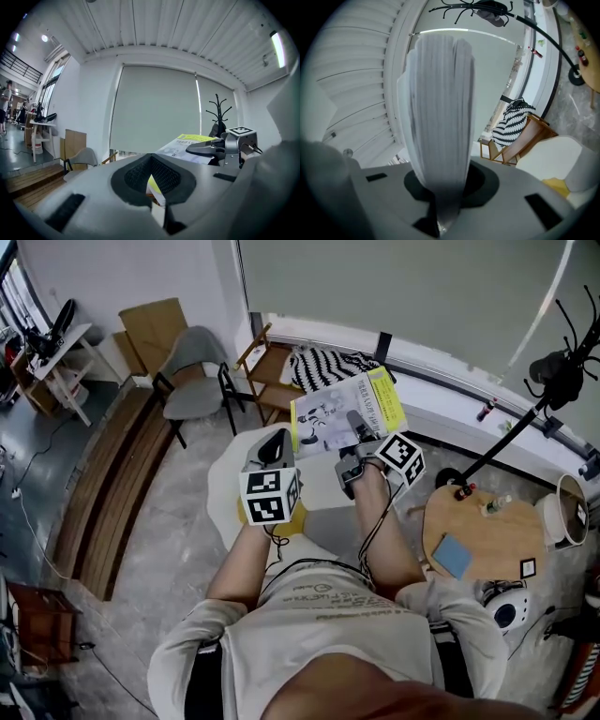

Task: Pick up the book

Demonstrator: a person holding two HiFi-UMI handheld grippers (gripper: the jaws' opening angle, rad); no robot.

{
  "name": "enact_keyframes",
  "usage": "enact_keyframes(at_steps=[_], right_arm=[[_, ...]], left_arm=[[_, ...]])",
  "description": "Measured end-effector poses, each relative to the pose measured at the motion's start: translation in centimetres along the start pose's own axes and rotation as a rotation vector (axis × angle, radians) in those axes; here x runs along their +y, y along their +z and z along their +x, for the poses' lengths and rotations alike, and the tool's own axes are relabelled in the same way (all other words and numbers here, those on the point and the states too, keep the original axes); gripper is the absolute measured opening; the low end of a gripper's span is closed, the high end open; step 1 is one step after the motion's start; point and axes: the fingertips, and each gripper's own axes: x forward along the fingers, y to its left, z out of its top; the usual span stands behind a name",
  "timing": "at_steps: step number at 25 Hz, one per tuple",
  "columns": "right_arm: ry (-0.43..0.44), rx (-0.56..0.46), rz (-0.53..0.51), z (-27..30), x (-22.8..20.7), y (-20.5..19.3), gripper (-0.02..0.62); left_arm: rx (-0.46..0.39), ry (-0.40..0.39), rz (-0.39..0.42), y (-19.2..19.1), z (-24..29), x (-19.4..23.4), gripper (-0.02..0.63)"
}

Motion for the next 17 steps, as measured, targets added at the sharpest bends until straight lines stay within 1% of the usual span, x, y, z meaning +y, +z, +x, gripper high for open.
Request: enact_keyframes(at_steps=[9,17], right_arm=[[0.047,0.008,0.074,-0.9,0.1,-1.2,0.080],[0.082,0.000,0.079,-1.5,1.0,-2.2,0.080]], left_arm=[[0.011,-0.008,0.044,-0.7,-1.3,-0.9,0.017],[-0.005,-0.004,0.052,-0.6,-3.1,-0.4,0.017]])
